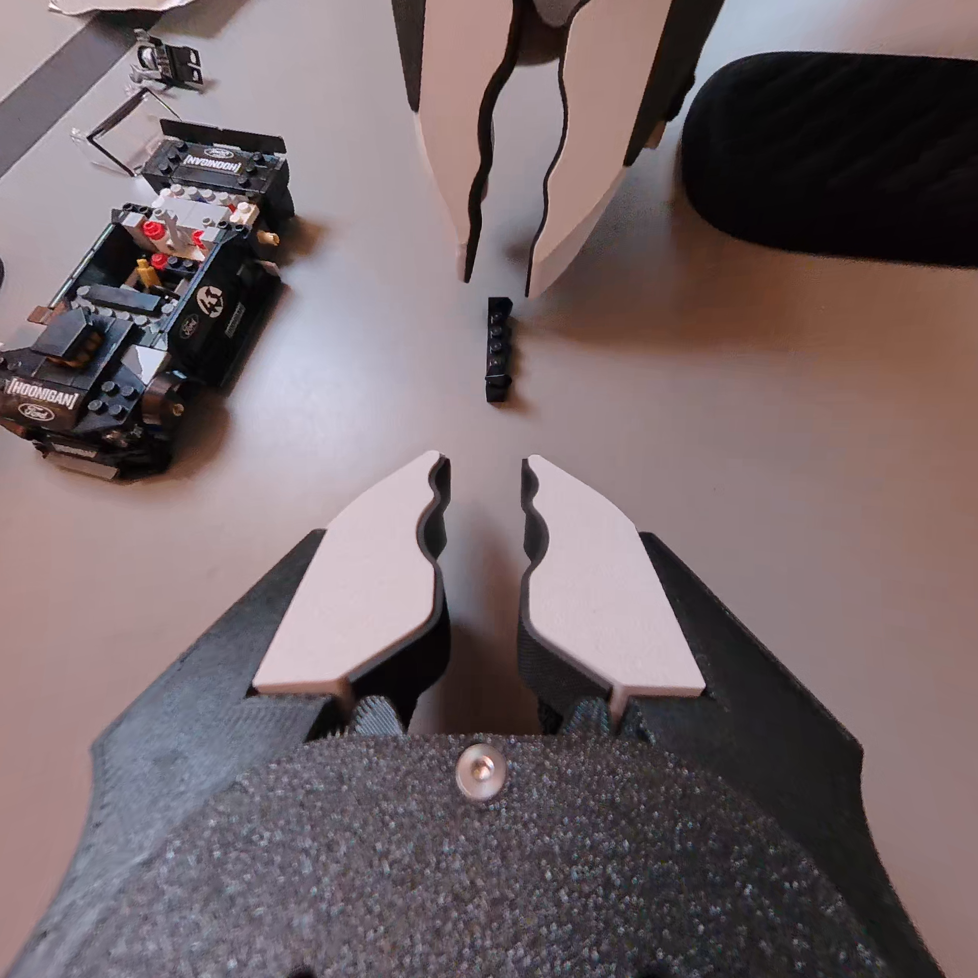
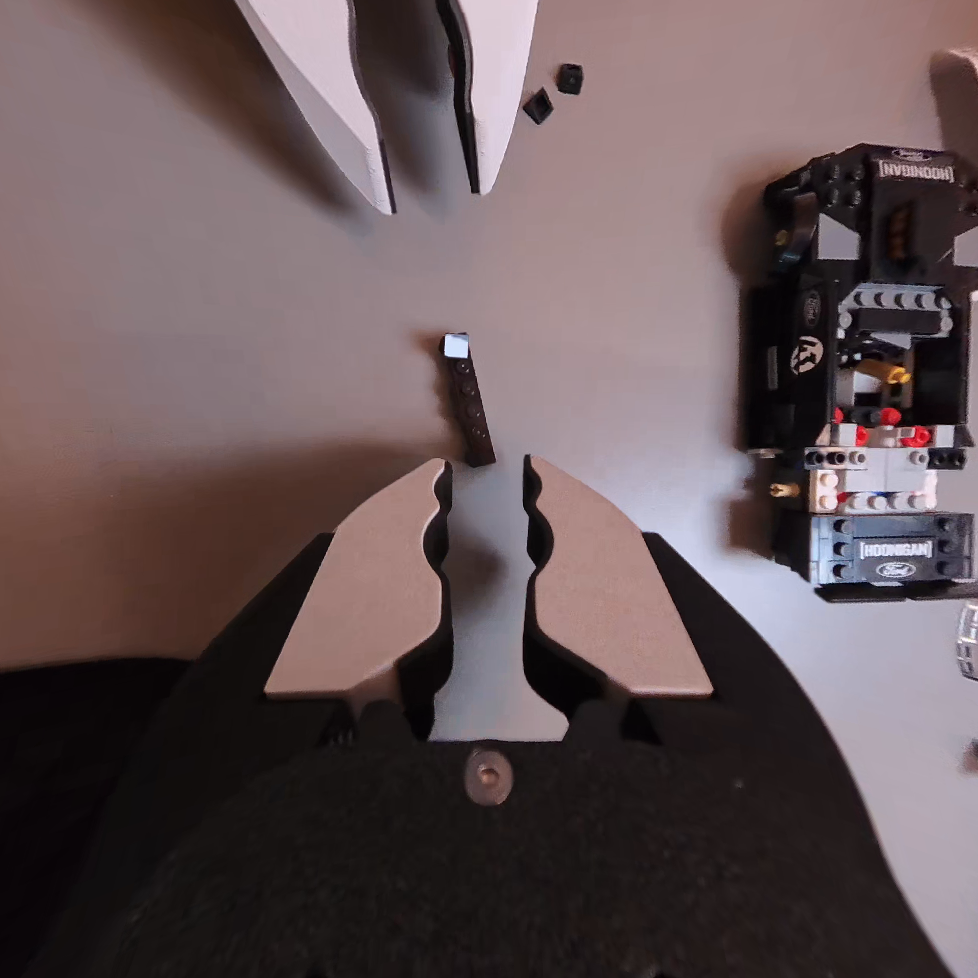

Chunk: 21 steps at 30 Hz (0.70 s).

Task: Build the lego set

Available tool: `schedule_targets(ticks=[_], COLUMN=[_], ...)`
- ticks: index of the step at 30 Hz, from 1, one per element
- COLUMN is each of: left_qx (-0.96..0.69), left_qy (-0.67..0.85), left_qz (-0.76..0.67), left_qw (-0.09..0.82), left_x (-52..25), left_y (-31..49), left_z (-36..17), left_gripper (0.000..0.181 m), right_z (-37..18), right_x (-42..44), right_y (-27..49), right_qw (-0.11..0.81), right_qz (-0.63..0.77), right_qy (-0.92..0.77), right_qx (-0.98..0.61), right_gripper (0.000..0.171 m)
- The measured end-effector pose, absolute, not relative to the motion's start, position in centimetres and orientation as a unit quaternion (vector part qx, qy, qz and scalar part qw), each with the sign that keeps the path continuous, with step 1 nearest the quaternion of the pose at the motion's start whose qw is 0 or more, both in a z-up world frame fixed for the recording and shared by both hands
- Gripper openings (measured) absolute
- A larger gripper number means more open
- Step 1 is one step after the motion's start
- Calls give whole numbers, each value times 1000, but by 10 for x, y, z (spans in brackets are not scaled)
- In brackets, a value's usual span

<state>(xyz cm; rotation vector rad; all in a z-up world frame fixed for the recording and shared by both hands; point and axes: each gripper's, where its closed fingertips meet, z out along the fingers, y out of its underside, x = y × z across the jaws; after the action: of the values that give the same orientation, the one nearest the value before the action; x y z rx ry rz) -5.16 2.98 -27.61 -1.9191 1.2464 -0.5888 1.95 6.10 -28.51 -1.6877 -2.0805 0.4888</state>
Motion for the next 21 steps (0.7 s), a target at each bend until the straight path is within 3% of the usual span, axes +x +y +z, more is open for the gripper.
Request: schedule_targets(ticks=[6, 9, 21], left_qx=[-733, -726, -702], left_qy=[500, 506, 537], left_qz=[-240, -243, -228], left_qw=[393, 397, 409], left_x=[-47, -44, -35], left_y=[28, 27, 22], left_z=[-273, -272, -272], left_gripper=[27, 27, 25], right_z=[-293, -296, -282], right_x=[13, 11, 13], right_y=[60, 58, 43], right_qw=[221, 220, 208], right_qz=[211, 217, 240], right_qy=[-743, -746, -699], right_qx=[-595, -589, -641], right_gripper=[24, 12, 11])
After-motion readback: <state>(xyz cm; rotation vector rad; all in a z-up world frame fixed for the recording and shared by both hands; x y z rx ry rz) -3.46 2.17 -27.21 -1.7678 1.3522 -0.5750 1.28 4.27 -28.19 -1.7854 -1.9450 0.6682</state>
